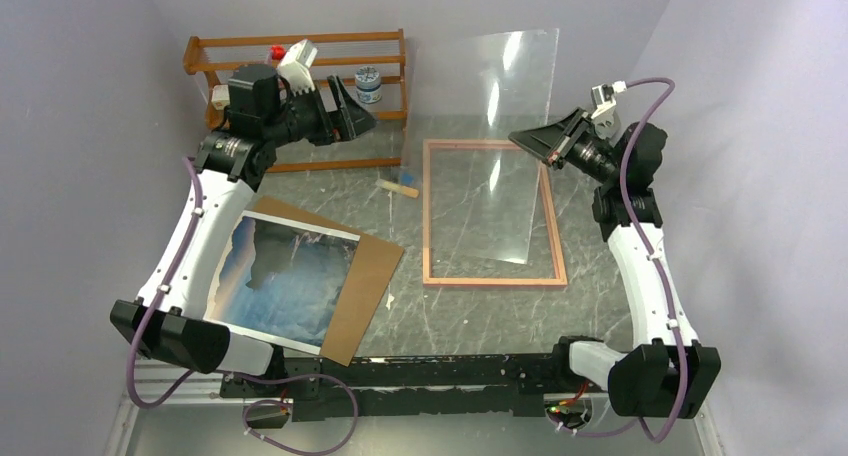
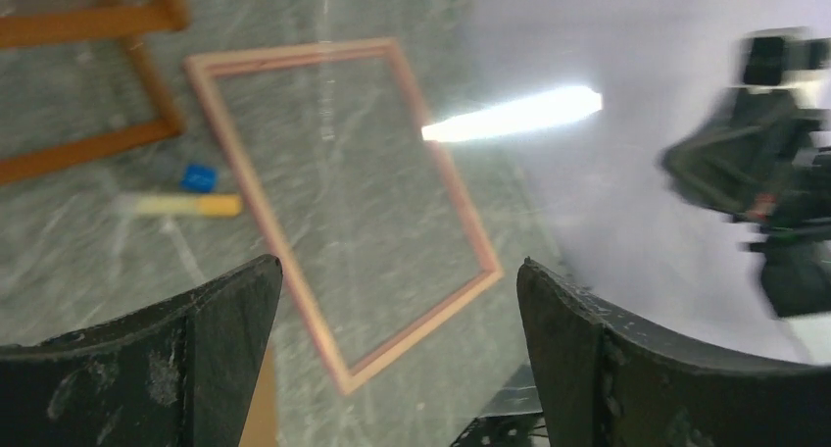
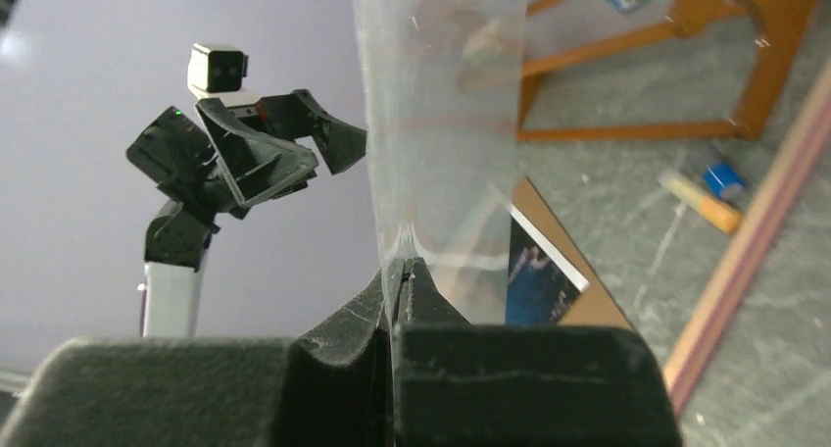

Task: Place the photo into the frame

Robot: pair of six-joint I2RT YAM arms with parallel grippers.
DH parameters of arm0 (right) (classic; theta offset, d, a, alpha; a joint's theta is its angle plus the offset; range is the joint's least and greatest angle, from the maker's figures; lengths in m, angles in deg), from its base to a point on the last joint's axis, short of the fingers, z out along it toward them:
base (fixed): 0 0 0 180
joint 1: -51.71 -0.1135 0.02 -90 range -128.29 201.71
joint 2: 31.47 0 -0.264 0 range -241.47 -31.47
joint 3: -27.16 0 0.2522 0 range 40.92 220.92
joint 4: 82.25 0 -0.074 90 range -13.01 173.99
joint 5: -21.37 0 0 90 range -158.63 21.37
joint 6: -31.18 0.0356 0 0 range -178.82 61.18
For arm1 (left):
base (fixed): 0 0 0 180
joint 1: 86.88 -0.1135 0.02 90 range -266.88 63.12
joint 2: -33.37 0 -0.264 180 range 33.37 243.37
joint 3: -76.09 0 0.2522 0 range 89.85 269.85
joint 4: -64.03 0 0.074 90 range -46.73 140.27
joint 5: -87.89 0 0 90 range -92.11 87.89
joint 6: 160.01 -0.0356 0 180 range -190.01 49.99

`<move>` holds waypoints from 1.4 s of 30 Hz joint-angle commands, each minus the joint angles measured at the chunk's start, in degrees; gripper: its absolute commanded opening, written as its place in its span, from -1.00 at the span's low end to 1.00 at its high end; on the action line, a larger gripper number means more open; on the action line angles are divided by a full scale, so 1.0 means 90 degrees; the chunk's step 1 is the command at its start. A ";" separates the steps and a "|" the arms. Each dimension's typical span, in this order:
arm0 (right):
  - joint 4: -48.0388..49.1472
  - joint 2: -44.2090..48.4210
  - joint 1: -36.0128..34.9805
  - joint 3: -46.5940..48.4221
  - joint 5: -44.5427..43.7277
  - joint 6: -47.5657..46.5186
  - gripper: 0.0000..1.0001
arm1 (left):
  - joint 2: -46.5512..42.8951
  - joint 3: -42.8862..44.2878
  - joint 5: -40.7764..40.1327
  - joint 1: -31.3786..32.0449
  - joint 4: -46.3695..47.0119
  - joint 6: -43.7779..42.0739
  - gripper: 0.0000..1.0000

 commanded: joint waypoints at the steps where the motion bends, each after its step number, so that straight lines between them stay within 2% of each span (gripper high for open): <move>1: -0.2874 -0.0081 0.0056 0.0951 -0.0042 -0.1639 -1.00 | -0.0030 -0.0329 -0.1287 -0.0039 -0.0804 -0.0766 0.89; 5: -0.4405 -0.0436 0.0057 0.1340 -0.0360 -0.2328 -1.00 | 0.0300 -0.0524 -0.1360 -0.0039 -0.1081 -0.0742 0.89; 10: -0.5132 -0.0959 0.0060 0.1501 -0.0616 -0.2425 -1.00 | 0.0648 -0.0970 -0.1184 -0.0035 -0.1001 -0.0538 0.89; 16: -0.5699 -0.1867 0.0057 0.1862 -0.0974 -0.3094 -1.00 | 0.1034 -0.1477 -0.0565 -0.0032 -0.0471 -0.0267 0.89; 21: -0.5632 -0.2402 0.0065 0.2099 -0.1068 -0.3482 -1.00 | 0.1507 -0.1656 0.0022 -0.0029 -0.0168 -0.0132 0.89; 29: -0.5702 -0.2996 0.0057 0.2593 -0.0934 -0.4024 -1.00 | 0.2193 -0.1721 0.0408 -0.0030 0.0127 -0.0099 0.89; 42: -0.5160 -0.2979 0.0065 0.2637 -0.0663 -0.3930 -1.00 | 0.2834 -0.1472 0.0617 -0.0019 0.0273 -0.0067 0.89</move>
